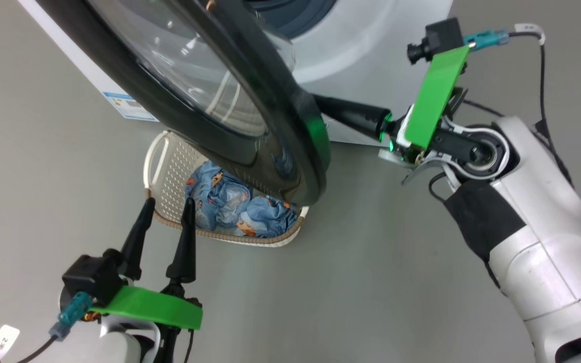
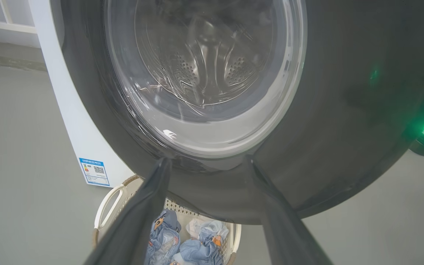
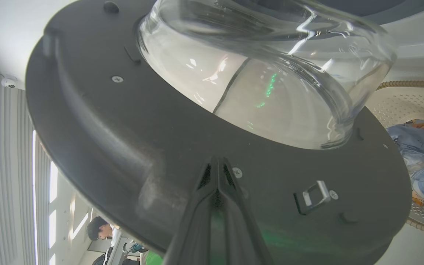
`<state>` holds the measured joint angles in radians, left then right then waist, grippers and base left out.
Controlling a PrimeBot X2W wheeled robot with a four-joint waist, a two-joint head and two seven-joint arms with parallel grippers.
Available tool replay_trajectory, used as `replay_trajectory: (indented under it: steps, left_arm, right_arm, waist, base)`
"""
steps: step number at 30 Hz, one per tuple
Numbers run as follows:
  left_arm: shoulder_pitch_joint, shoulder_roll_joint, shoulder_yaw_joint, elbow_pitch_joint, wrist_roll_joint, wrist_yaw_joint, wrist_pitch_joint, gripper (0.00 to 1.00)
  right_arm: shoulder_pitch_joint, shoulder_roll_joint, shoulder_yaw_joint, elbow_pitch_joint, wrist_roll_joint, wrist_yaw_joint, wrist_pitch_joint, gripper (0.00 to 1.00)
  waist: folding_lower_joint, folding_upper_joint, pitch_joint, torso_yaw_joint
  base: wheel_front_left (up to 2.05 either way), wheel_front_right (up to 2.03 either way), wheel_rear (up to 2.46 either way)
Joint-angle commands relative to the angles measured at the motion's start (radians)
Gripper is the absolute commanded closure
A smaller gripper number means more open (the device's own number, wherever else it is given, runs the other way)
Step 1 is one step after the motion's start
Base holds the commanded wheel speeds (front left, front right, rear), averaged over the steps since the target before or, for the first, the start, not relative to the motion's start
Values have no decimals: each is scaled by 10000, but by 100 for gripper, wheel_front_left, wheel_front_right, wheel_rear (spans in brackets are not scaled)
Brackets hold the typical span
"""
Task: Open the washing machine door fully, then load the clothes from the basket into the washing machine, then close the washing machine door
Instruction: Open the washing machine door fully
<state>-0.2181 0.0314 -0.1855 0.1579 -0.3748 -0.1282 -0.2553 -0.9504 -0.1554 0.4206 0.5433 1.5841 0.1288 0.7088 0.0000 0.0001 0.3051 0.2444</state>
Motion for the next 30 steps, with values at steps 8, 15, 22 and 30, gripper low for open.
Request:
replay_trajectory:
  steps: [8,15,22,30]
  left_arm:
    - [258,189,452,-204,106,-25,-65,0]
    - [352,189,467,-223,118,-25,-65,0]
    - [459,189,529,-218,148,-25,-65,0]
    - [507,189,564,-208,154,-25,-65,0]
  right_arm:
    - [710,540,413,-737,156,19,366,100]
    - [1032,741,625,-1022,254,19,555,100]
    - [1326,902,904,-1236,307,19,634,100]
    - [1479,986,1089,-1284,363,19,599,100]
  waist:
    - [0,-1,-249,291]
    - [0,-1,-389,565]
    - [0,-1,-519,771]
    - [0,-1,-583,815]
  base:
    - [0,0,0]
    - [0,0,0]
    - [0,0,0]
    - [0,0,0]
